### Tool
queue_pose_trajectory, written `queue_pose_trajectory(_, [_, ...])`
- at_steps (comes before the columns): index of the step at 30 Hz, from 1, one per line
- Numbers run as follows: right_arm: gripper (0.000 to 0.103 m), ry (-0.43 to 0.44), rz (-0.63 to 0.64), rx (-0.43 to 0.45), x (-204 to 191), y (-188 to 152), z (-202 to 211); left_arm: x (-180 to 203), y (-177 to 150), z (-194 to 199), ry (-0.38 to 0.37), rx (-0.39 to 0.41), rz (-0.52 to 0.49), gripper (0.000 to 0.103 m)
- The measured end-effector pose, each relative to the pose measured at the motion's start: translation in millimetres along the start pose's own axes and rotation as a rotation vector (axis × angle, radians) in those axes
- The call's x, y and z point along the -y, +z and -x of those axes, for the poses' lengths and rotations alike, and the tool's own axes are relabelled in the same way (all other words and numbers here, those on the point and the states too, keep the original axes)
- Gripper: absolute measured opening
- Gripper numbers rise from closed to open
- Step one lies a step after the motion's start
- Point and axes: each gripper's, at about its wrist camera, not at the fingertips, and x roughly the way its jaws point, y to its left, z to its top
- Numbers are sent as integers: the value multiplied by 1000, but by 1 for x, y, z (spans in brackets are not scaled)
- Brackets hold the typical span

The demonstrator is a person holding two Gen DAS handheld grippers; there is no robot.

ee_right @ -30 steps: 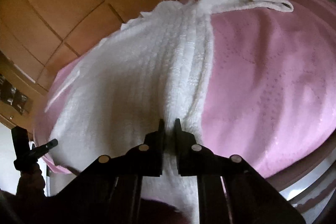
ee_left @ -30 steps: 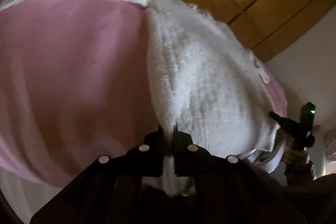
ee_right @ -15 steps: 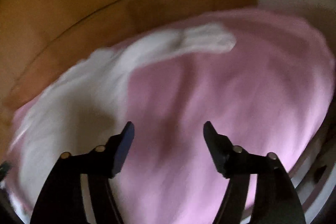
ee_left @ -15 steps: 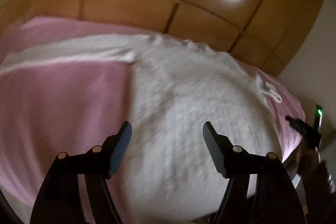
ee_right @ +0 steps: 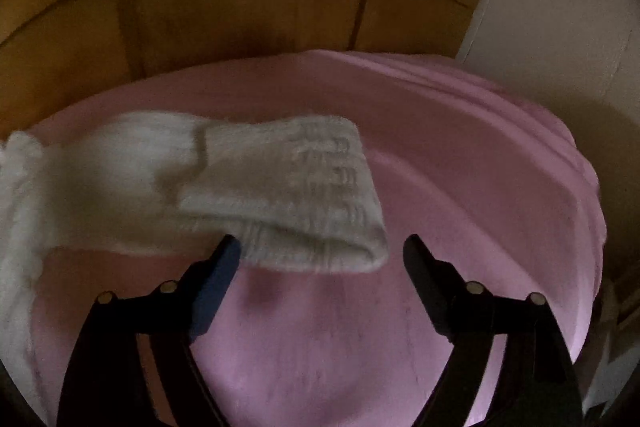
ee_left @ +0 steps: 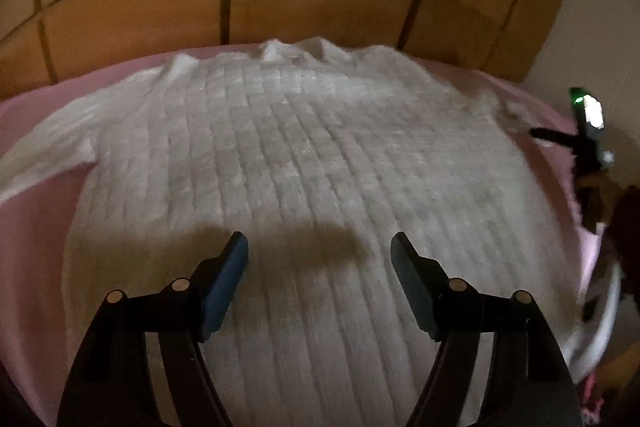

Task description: Fold small clothes

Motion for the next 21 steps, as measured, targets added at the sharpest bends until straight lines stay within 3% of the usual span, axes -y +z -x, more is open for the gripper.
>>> queue_pose_trajectory(1, [72, 34, -29, -3, 5, 3, -1, -2, 0, -8, 1, -4, 12, 83])
queue_pose_trajectory(3, [40, 58, -87, -12, 14, 8, 1, -5, -3, -17, -1, 1, 27, 89])
queue_pose_trajectory(4, [8, 48, -111, -5, 20, 9, 3, -3, -4, -18, 0, 6, 20, 92])
queue_pose_trajectory(12, [5, 105, -515, 54, 124, 2, 31, 0, -5, -23, -11, 3, 1, 98])
queue_pose_trajectory(17, [5, 247, -861, -33, 189, -45, 18, 0, -4, -23, -16, 3, 2, 98])
queue_pose_trajectory(21, [6, 340, -950, -104, 204, -75, 2, 0, -5, -23, -16, 2, 0, 98])
